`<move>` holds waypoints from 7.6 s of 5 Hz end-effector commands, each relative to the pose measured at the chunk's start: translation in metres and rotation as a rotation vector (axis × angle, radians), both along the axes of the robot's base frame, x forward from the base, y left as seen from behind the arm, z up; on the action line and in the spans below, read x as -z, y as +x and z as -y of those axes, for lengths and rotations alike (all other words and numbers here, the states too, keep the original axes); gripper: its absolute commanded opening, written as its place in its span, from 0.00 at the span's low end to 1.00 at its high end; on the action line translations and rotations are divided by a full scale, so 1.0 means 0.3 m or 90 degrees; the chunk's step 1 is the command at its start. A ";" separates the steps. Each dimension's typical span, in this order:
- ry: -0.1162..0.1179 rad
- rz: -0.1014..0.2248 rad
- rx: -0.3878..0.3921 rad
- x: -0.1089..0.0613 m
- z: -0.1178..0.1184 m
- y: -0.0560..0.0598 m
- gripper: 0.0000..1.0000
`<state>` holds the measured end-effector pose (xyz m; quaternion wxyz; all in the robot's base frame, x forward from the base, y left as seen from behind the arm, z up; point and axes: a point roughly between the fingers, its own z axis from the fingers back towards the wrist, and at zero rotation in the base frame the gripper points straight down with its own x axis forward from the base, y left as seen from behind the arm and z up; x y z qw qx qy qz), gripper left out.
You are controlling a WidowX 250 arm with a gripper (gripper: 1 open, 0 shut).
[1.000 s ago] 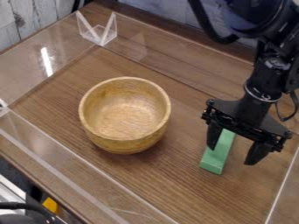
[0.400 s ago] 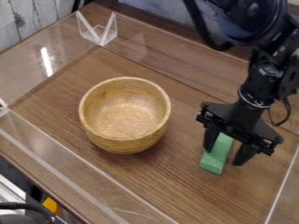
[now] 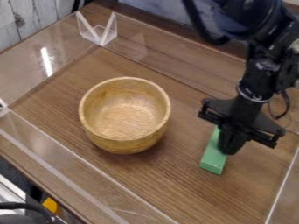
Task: Put the green block in the brown bowl
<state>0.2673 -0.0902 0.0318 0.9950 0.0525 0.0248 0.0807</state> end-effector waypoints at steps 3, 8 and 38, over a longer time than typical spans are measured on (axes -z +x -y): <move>-0.028 0.063 -0.008 -0.216 -0.104 -0.018 0.00; -0.043 0.062 0.096 -0.217 -0.131 -0.001 1.00; -0.074 0.122 -0.189 -0.211 -0.484 -0.148 0.00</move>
